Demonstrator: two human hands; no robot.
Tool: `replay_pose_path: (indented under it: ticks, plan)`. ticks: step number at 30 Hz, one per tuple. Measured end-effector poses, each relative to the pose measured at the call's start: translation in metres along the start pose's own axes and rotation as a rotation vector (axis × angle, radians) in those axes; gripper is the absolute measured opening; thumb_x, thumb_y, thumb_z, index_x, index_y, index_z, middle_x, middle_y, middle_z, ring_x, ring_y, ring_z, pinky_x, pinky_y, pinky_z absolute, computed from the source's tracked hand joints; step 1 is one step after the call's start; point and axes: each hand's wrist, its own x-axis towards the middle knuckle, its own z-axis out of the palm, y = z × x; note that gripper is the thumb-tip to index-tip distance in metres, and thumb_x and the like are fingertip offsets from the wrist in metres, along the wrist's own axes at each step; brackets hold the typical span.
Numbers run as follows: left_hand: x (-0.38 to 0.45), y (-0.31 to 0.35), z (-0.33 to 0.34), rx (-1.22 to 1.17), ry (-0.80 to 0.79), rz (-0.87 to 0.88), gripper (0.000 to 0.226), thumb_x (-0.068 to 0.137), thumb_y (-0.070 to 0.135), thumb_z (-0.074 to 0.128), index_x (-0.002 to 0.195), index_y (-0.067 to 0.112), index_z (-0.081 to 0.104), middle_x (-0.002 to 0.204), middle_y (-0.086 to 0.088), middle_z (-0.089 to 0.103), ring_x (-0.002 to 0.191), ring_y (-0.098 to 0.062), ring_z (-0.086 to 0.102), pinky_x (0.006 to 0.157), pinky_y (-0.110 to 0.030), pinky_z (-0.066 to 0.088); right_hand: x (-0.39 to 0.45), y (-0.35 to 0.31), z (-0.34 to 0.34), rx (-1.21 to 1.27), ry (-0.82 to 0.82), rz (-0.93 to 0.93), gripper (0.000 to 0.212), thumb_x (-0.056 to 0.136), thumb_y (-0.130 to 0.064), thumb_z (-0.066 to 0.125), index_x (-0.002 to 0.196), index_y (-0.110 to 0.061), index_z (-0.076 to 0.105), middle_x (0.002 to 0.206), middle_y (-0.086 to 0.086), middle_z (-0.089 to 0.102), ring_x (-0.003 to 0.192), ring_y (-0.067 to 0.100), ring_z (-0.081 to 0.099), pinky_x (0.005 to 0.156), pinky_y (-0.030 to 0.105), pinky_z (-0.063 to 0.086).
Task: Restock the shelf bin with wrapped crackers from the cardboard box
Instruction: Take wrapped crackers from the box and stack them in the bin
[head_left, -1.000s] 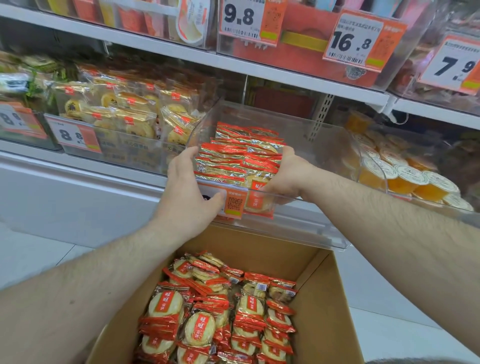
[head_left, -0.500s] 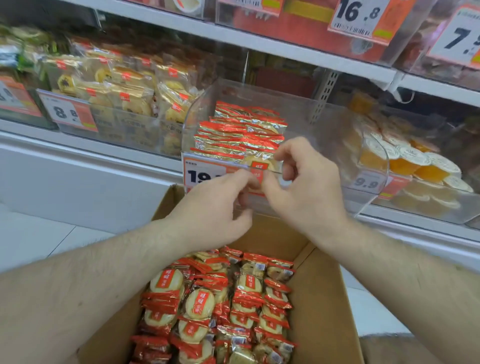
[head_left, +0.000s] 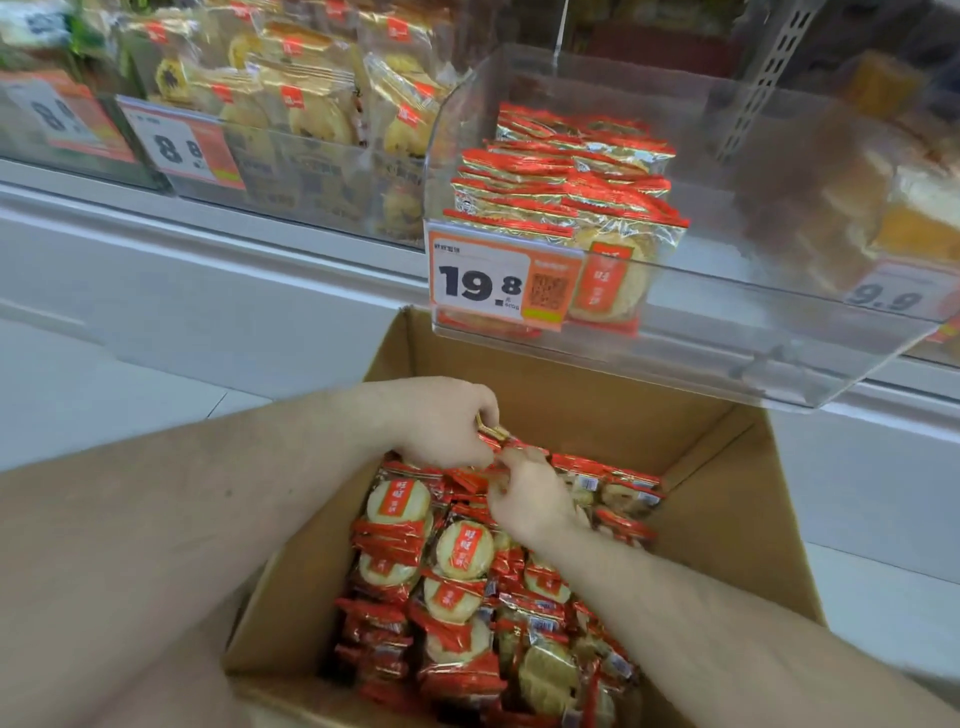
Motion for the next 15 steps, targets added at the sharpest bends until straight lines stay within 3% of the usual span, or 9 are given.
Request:
replay_pose_path:
  ticks: [3,7,12,15]
  plan:
    - [0.002,-0.002,-0.001,-0.028,0.0,-0.038,0.036,0.096,0.022,0.058,0.132,0.015,0.054,0.128,-0.004,0.059,0.116,-0.02,0.057,0.09,-0.024,0.042,0.016,-0.004,0.017,0.021,0.031,0.001,0.052,0.087,-0.008,0.049,0.138,-0.022,0.051,0.137,0.003,0.046,0.119,0.03,0.056,0.09,0.038,0.051]
    - [0.001,-0.006,-0.006,-0.092,-0.034,-0.07,0.039,0.092,0.03,0.062,0.129,0.019,0.054,0.125,0.002,0.06,0.11,-0.017,0.058,0.092,-0.026,0.046,0.029,0.001,0.023,0.032,0.036,-0.009,0.035,0.086,-0.002,0.046,0.112,-0.017,0.065,0.118,0.007,0.062,0.106,0.03,0.061,0.083,0.036,0.052]
    - [0.001,-0.01,-0.009,-0.341,-0.008,-0.183,0.041,0.09,0.035,0.06,0.128,0.022,0.051,0.107,0.003,0.064,0.094,-0.018,0.062,0.087,-0.035,0.053,0.004,0.017,0.008,0.042,0.297,-0.196,0.014,0.089,-0.013,0.047,0.096,-0.015,0.06,0.102,0.001,0.056,0.079,0.03,0.063,0.065,0.042,0.054]
    - [0.0,-0.011,-0.009,-0.58,-0.026,-0.341,0.045,0.096,0.041,0.051,0.136,0.025,0.04,0.117,-0.003,0.056,0.1,-0.023,0.056,0.087,-0.041,0.051,-0.023,0.02,-0.003,0.116,0.394,-0.358,0.012,0.088,-0.028,0.036,0.092,-0.026,0.047,0.099,-0.006,0.05,0.074,0.03,0.06,0.06,0.047,0.052]
